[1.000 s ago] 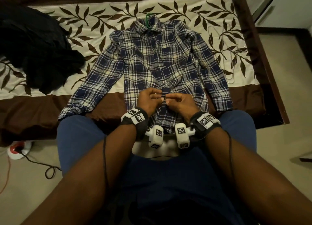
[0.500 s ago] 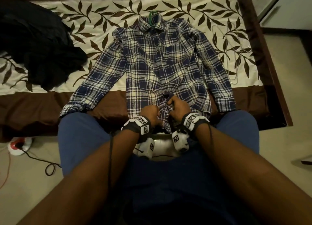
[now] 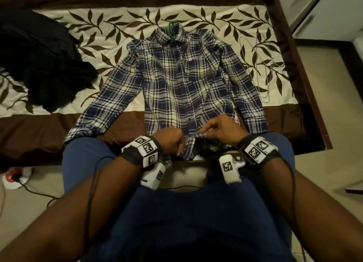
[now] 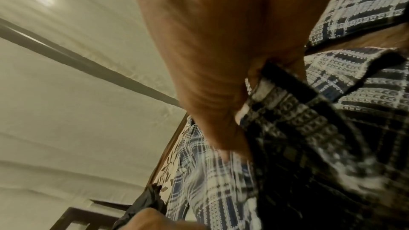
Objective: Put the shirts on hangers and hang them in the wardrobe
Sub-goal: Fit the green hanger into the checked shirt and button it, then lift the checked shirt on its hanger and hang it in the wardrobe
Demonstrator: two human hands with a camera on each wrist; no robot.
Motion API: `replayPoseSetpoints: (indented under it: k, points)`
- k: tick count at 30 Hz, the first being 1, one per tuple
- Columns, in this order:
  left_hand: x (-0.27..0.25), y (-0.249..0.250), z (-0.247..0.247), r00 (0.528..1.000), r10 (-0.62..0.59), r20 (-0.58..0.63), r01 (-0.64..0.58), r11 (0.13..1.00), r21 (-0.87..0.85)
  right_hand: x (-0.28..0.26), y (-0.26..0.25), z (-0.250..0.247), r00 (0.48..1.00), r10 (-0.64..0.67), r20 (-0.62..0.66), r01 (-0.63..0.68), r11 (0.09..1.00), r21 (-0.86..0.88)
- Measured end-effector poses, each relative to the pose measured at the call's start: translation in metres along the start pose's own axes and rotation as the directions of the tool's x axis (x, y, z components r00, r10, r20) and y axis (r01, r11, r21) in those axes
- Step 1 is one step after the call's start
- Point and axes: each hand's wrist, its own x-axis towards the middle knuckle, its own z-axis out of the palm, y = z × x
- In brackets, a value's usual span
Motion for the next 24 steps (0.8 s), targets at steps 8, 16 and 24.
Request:
replayPoseSetpoints:
  k: [8, 16, 24]
  points:
    - [-0.004, -0.044, -0.027, 0.975, -0.174, -0.141, 0.152, 0.976, -0.155, 0.025, -0.002, 0.005, 0.989, 0.022, 0.149, -0.004, 0.993, -0.12]
    - [0.027, -0.15, -0.098, 0.682, -0.526, -0.508, 0.286, 0.831, -0.478, 0.122, 0.009, -0.093, 0.973, 0.033, -0.228, -0.059, 0.992, -0.109]
    - [0.093, -0.245, -0.176, 0.434, -0.579, -0.691, 0.473, 0.798, -0.372, 0.289, -0.06, -0.145, 0.91, -0.165, -0.38, 0.088, 0.973, -0.212]
